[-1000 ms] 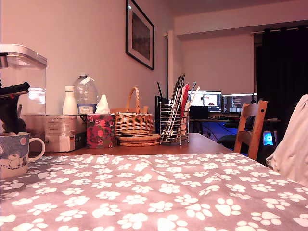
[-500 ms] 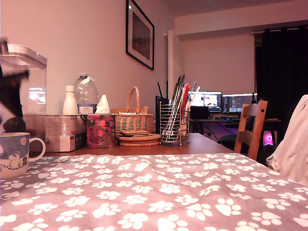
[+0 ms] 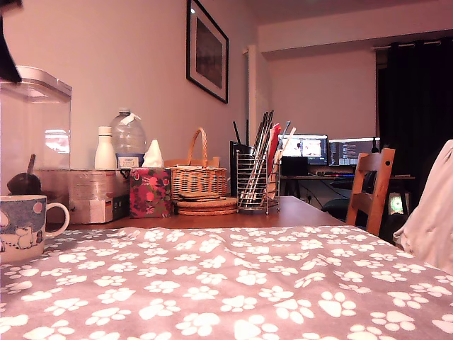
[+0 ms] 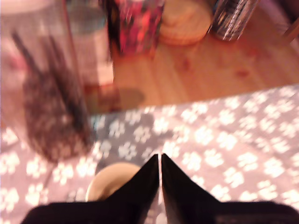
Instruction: Pick up the coffee capsules on the table and drop them inside the coffee cup
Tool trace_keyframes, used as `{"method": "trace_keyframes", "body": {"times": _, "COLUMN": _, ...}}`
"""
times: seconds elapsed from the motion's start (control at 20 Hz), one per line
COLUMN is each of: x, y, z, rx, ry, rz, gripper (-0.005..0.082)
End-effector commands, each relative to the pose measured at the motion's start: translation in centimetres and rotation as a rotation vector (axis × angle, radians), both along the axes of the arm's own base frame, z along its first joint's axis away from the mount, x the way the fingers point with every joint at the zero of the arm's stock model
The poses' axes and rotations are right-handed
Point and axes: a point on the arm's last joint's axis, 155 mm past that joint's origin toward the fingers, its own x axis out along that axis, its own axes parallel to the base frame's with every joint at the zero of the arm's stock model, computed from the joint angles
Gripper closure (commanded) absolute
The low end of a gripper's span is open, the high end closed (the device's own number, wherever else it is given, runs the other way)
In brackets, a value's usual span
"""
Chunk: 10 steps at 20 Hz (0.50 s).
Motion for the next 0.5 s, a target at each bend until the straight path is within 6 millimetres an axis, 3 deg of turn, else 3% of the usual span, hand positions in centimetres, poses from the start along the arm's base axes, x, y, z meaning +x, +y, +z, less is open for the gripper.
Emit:
{"method": "trace_keyframes", "body": {"times": 0.0, "x": -0.3, "y": -0.4, "z": 1.1, "rx": -0.008, "ry": -0.034, "rz": -0.021, "gripper": 0.0791}}
{"method": "trace_keyframes", "body": {"times": 0.2, "x": -1.3, "y": -1.4, "z": 0.3, "rx": -0.032, "ry": -0.060, "rz": -0.066, "gripper": 0.0791}}
{"method": "trace_keyframes", "body": {"times": 0.45, "x": -3.4, "y": -3.2, "z": -4.2, "rx": -0.056, "ry": -0.044, "rz": -0.110, "gripper": 0.0791}}
